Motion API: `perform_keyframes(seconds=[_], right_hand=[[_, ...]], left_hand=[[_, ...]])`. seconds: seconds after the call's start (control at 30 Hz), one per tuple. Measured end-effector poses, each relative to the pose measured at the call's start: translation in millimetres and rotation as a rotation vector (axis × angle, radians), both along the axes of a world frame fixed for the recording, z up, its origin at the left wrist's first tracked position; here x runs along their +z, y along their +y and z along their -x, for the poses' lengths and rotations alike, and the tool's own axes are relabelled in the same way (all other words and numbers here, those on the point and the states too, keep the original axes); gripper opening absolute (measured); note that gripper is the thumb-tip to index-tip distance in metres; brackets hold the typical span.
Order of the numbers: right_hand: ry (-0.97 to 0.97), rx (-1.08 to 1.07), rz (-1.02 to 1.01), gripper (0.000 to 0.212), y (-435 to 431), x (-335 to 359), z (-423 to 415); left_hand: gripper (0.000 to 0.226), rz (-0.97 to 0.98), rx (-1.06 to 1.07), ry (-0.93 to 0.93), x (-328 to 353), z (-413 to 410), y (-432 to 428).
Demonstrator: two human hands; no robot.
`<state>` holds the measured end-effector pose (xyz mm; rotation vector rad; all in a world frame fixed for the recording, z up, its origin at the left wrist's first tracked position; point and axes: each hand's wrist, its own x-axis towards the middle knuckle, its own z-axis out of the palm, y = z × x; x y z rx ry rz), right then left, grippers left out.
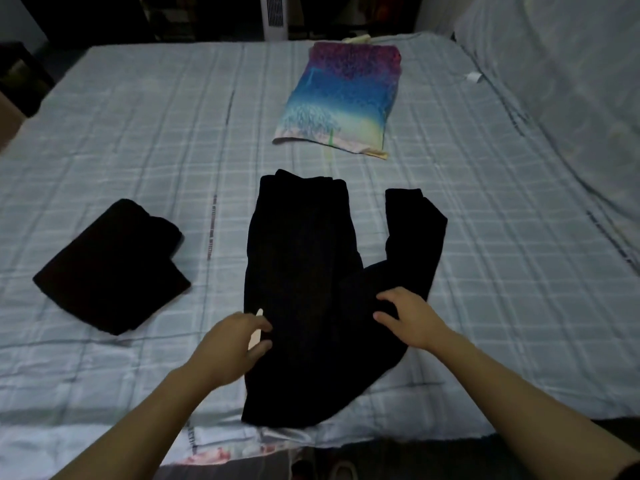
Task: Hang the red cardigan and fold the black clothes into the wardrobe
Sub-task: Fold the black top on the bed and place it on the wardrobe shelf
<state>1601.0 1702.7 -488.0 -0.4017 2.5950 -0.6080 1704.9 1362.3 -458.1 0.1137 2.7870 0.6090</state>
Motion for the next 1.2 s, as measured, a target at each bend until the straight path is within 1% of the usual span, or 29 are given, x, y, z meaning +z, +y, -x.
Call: perform_keyframes(seconds=[0.13, 0.2, 0.3, 0.37, 0.43, 0.5, 0.6, 0.63, 0.7, 0.83, 0.93, 0.97, 1.03, 1.07, 1.1, 1.17, 1.2], right_hand=[[0.100, -0.047, 0.072, 0.051, -31, 6, 17], [0.121, -0.082, 0.078, 0.053, -47, -1, 26], [0.131, -0.076, 0.061, 0.057, -78, -21, 38], [0.130, -0.056, 0.013, 0.062, -102, -42, 46], [0.157, -0.009, -0.048, 0.067, -127, -69, 53], [0.190, 0.051, -0.106, 0.070, -145, -100, 60], [0.162, 0.083, -0.219, 0.072, -145, -148, 68], [0.163, 0.081, -0.245, 0.071, -140, -162, 68], [0.200, 0.066, -0.258, 0.069, -133, -183, 66], [0.238, 0.036, -0.211, 0.067, -134, -205, 73], [0.145, 0.056, -0.154, 0.068, -134, -193, 76], [0.091, 0.051, -0.085, 0.068, -132, -184, 77], [-0.025, -0.025, 0.144, 0.063, -125, -158, 87], [-0.014, -0.074, 0.243, 0.059, -118, -143, 95], [0.065, -0.123, 0.290, 0.054, -108, -131, 103], [0.264, -0.224, 0.294, 0.048, -81, -118, 122], [0.310, -0.293, 0.288, 0.046, -65, -115, 132]], left_hand=[[0.032, -0.031, 0.056, 0.046, 0, 39, 2], [0.036, -0.025, 0.075, 0.045, -7, 60, 1], [0.045, -0.036, 0.081, 0.039, -31, 94, 1], [0.052, -0.008, 0.067, 0.012, -54, 118, 4], [0.059, 0.069, 0.042, -0.005, -82, 142, 9], [0.063, 0.161, -0.007, 0.019, -114, 162, 13], [0.069, 0.261, -0.088, 0.041, -164, 175, 16], [0.072, 0.268, -0.098, 0.029, -181, 175, 17], [0.072, 0.254, -0.078, 0.021, -207, 172, 17], [0.068, 0.236, -0.061, 0.037, -232, 181, 18], [0.069, 0.245, -0.076, 0.016, -232, 179, 14], [0.069, 0.250, -0.077, 0.001, -227, 178, 13], [0.072, 0.265, -0.055, -0.030, -215, 180, 15], [0.073, 0.262, -0.030, -0.044, -205, 185, 21], [0.072, 0.238, 0.012, -0.057, -194, 193, 29], [0.062, 0.134, 0.100, 0.001, -174, 212, 51], [0.056, 0.073, 0.116, 0.054, -165, 222, 63]])
